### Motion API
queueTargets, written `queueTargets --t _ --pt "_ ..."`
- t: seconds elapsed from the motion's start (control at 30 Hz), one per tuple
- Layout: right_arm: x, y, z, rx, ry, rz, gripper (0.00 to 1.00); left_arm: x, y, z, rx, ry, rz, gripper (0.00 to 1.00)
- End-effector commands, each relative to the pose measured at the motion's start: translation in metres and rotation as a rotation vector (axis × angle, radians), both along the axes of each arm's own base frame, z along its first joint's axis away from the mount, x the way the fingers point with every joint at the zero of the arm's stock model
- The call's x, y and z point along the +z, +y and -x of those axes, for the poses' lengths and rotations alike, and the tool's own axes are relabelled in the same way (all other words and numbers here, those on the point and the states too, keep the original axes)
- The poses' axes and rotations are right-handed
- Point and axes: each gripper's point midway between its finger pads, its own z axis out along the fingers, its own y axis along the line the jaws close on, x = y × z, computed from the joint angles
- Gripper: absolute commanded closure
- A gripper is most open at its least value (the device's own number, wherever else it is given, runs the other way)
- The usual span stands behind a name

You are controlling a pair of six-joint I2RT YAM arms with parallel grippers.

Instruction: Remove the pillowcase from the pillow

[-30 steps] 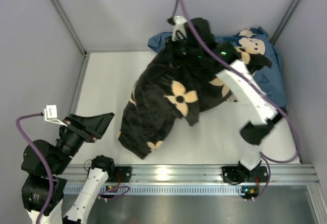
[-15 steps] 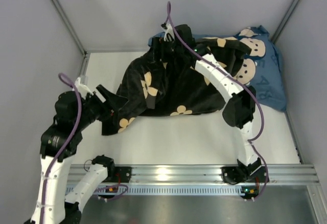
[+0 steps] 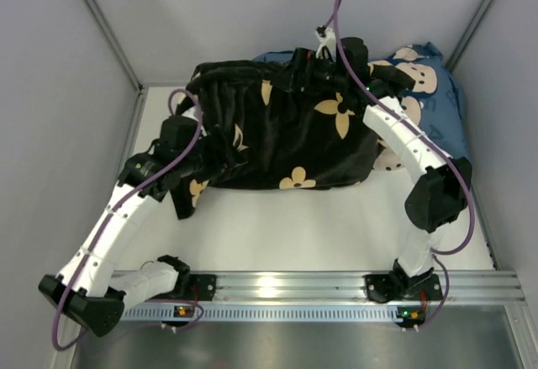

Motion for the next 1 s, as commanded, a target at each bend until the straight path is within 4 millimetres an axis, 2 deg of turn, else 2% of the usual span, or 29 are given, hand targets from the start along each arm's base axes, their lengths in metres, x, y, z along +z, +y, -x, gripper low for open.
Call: queueTargets --t 0.0,0.07,0.1,0.13,0.17,0.23,0.27,0.3,0.33,0.4,0.43,0.5,0.53,0.57,0.63,0.67,0.7,0.73,0.8,0.87,0.97 --pt "0.056 -0.008 -0.001 0.013 -0.124 -0.124 0.02 0.009 -0.022 -0.017 -0.003 -0.090 -0.065 0.18" --pt "0.052 -0.012 0.005 0.034 -0.102 -0.131 0.02 0.000 -0.025 -0.023 0.007 -0.071 -0.097 0.18" --pt "0.050 -0.013 0.008 0.040 -0.102 -0.131 0.03 -0.002 -0.018 -0.028 0.046 -0.081 -0.126 0.18" --pt "0.057 -0.014 0.017 0.055 -0.118 -0.141 0.04 0.000 -0.012 -0.031 0.075 -0.095 -0.141 0.18" --pt "0.036 -0.012 0.025 0.085 -0.078 -0.136 0.04 0.004 -0.006 -0.033 0.107 -0.114 -0.155 0.19" --pt "0.037 -0.006 0.040 0.131 -0.109 -0.169 0.06 0.017 0.018 -0.037 0.215 -0.180 -0.202 0.19" --pt "0.016 0.003 0.051 0.169 -0.070 -0.155 0.06 0.021 0.026 -0.038 0.245 -0.202 -0.220 0.20" --pt "0.010 0.007 0.056 0.184 -0.083 -0.135 0.07 0.025 0.034 -0.038 0.271 -0.214 -0.243 0.20" --pt "-0.004 0.019 0.068 0.216 -0.058 -0.105 0.09 0.033 0.046 -0.040 0.317 -0.240 -0.285 0.20" --pt "-0.022 0.031 0.073 0.212 -0.072 -0.025 0.10 0.030 0.062 -0.038 0.344 -0.210 -0.378 0.20" --pt "-0.032 0.044 0.080 0.208 -0.062 0.013 0.11 0.031 0.065 -0.042 0.341 -0.193 -0.421 0.20" --pt "-0.037 0.061 0.089 0.231 -0.067 0.027 0.12 0.027 0.076 -0.039 0.366 -0.153 -0.478 0.24" --pt "-0.037 0.080 0.098 0.269 -0.076 0.025 0.13 0.029 0.083 -0.036 0.397 -0.148 -0.494 0.26" --pt "-0.038 0.089 0.101 0.275 -0.082 0.024 0.14 0.034 0.090 -0.028 0.424 -0.172 -0.467 0.27" --pt "-0.048 0.112 0.106 0.285 -0.095 0.026 0.17 0.046 0.098 -0.019 0.490 -0.225 -0.390 0.34" --pt "-0.041 0.121 0.103 0.283 -0.130 -0.002 0.18 0.056 0.105 -0.005 0.513 -0.270 -0.334 0.38" --pt "-0.043 0.128 0.102 0.284 -0.128 -0.013 0.21 0.060 0.108 0.002 0.525 -0.295 -0.300 0.40" --pt "-0.052 0.141 0.101 0.287 -0.122 -0.016 0.23 0.065 0.110 0.007 0.533 -0.321 -0.254 0.44" --pt "-0.053 0.154 0.095 0.260 -0.140 -0.025 0.27 0.078 0.110 0.023 0.514 -0.383 -0.157 0.45" --pt "-0.058 0.172 0.090 0.214 -0.162 -0.003 0.27 0.082 0.110 0.033 0.506 -0.400 -0.111 0.46" --pt "-0.069 0.189 0.077 0.093 -0.223 0.096 0.17 0.088 0.111 0.047 0.483 -0.429 -0.052 0.45"
